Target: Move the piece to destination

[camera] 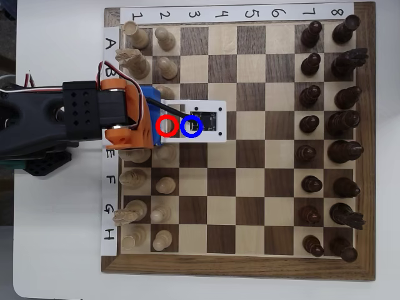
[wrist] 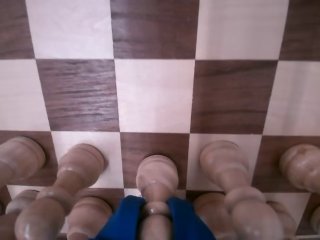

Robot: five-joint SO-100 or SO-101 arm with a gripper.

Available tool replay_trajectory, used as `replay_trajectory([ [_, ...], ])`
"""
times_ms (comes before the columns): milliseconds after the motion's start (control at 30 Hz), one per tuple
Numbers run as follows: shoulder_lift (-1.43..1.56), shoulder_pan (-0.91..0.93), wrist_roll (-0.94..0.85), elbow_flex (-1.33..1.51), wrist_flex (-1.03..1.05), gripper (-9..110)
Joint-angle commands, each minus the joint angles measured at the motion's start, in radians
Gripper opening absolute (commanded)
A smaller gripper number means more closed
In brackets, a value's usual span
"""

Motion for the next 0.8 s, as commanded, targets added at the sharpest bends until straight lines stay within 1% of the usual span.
replay_trajectory([
  [0,0.13,0.038,0.337,-0.227,0.091,0],
  [533,0.155,0.031,0.368,-0.457,0.236,0],
  [767,0.156,0.023,0.368,-0.626,0.331,0],
])
